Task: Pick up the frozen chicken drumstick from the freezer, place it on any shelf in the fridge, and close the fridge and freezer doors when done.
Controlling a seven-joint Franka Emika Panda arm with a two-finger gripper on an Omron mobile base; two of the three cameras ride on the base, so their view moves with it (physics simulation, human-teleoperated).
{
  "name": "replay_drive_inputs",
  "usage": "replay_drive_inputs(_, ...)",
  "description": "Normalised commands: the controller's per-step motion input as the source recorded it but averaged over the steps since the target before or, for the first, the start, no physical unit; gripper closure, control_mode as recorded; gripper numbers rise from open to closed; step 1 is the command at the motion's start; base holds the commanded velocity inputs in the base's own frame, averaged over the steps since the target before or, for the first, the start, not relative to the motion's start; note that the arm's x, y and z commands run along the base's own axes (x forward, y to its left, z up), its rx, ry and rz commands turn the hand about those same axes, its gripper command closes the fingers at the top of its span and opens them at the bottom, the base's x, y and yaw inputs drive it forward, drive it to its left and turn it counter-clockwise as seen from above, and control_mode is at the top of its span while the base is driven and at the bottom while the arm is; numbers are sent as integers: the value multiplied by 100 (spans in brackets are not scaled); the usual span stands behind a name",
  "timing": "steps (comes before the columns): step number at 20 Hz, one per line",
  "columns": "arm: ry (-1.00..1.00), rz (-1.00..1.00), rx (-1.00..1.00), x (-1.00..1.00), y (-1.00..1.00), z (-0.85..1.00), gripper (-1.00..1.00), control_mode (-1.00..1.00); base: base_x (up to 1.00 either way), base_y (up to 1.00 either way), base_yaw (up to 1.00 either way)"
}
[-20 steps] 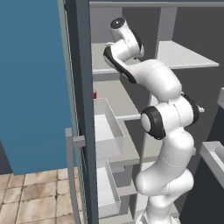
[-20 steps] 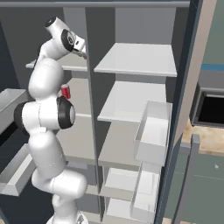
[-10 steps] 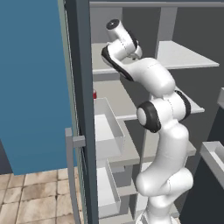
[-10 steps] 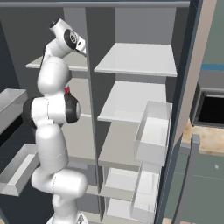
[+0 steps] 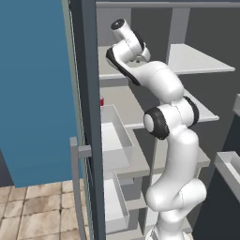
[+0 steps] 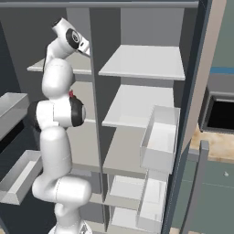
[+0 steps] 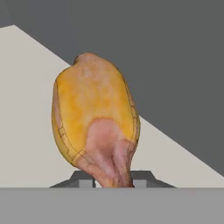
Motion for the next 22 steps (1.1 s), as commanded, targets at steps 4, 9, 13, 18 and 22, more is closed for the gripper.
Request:
replay_drive_inputs(4, 0, 0, 0, -6, 0, 0, 100, -100, 0, 0, 0)
replay_drive_inputs(9, -1, 0, 0, -54, 0, 0, 100, -100, 0, 0, 0)
replay_drive_inputs(13, -7, 1, 0, -97, 0, 0, 100, -100, 0, 0, 0)
replay_drive_inputs(18, -11, 6, 4, -100, 2, 9, 100, -100, 0, 0, 0)
replay_drive_inputs(22, -16, 13, 6, -100, 1, 31, 100, -100, 0, 0, 0)
